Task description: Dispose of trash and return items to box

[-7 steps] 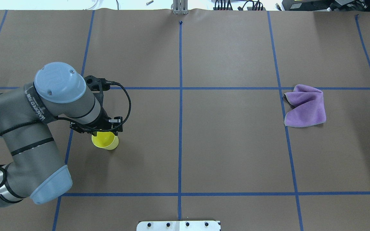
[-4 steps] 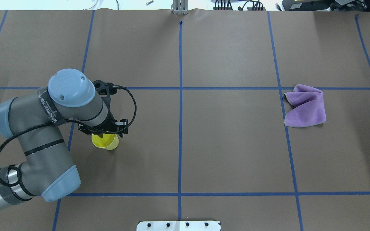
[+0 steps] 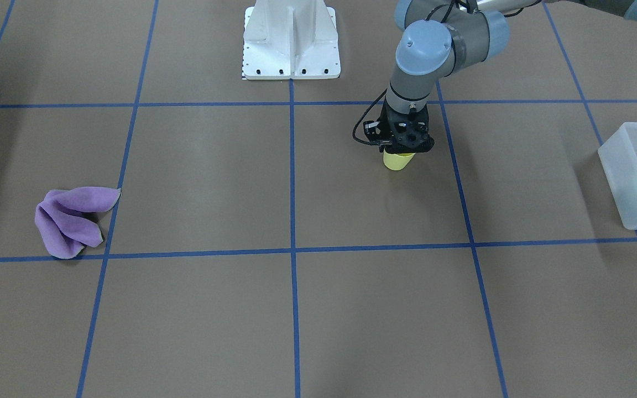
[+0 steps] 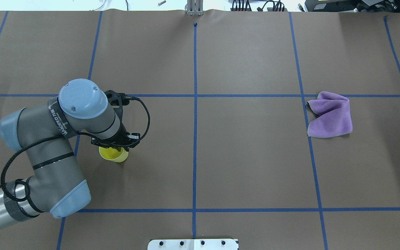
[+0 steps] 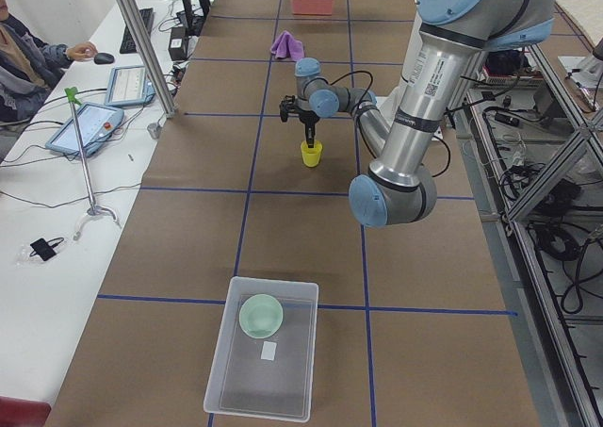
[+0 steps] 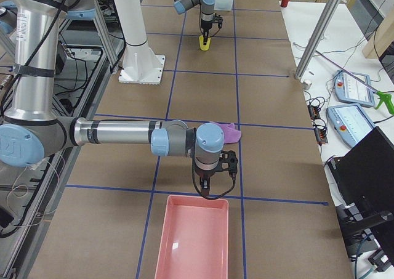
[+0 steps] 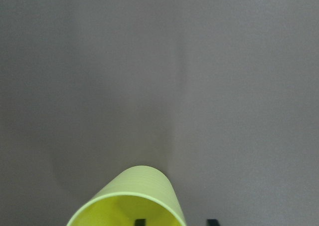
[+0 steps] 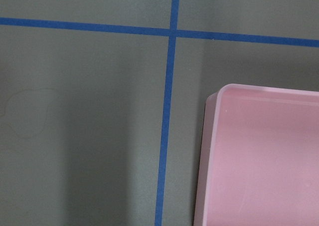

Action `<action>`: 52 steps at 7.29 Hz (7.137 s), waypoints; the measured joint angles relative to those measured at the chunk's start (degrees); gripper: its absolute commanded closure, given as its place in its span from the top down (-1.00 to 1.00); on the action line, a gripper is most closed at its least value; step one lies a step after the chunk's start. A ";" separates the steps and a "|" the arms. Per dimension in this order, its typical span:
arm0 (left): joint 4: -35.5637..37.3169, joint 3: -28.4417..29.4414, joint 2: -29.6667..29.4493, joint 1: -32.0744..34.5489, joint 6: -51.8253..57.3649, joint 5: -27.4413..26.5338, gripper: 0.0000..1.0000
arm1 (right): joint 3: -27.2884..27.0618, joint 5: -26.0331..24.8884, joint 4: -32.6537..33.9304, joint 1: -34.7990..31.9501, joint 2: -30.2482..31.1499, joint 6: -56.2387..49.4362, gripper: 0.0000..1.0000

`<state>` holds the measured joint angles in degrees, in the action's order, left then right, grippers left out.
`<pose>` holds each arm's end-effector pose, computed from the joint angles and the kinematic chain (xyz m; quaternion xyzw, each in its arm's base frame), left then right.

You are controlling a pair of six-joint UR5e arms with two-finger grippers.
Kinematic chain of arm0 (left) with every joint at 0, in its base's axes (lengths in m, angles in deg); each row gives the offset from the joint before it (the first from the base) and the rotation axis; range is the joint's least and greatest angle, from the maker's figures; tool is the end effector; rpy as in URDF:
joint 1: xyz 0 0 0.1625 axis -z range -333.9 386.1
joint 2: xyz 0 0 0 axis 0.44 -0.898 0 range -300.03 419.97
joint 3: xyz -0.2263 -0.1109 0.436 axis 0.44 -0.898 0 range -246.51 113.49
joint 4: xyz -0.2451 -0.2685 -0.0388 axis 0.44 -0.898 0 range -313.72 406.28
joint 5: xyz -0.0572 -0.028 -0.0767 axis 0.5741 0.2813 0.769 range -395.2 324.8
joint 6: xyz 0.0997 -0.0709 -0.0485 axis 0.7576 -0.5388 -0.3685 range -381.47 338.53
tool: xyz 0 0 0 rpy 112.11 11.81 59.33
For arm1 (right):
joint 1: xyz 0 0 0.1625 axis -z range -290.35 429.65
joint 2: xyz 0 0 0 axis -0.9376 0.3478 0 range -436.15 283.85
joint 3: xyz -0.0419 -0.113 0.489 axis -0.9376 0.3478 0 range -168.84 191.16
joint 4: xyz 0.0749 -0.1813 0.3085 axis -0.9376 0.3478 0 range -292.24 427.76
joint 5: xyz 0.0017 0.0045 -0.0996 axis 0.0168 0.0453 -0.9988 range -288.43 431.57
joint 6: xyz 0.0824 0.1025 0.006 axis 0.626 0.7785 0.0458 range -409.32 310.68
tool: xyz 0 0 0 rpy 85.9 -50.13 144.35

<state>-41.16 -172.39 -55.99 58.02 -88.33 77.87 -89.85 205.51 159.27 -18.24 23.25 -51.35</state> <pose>0.4899 -0.4013 0.4188 -0.0148 0.3790 -0.0036 0.9253 0.0288 -0.3592 0.7444 0.0006 -0.3741 -0.0338 0.9268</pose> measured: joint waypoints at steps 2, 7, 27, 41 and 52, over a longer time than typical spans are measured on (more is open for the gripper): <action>0.16 -1.54 -0.02 0.46 0.12 0.27 -1.00 | 0.01 0.00 0.00 0.11 -0.05 0.02 1.00; 7.90 -12.14 6.14 13.21 13.59 7.94 -1.00 | -0.81 0.16 -7.74 7.85 -3.25 19.31 1.00; -14.38 17.88 31.00 55.83 87.30 10.53 -1.00 | -13.51 -7.55 -5.93 24.50 -15.55 50.62 -1.00; -22.88 35.69 18.57 56.21 77.30 20.03 0.93 | -10.32 -5.90 19.32 -12.32 2.84 -18.65 -1.00; -12.54 27.20 15.72 56.13 71.87 20.45 0.93 | 17.27 -9.42 -1.09 -18.39 -4.37 -25.05 1.00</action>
<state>-53.70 -145.19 -40.27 114.15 -16.46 98.32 -72.59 196.10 158.18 -36.63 18.88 -76.39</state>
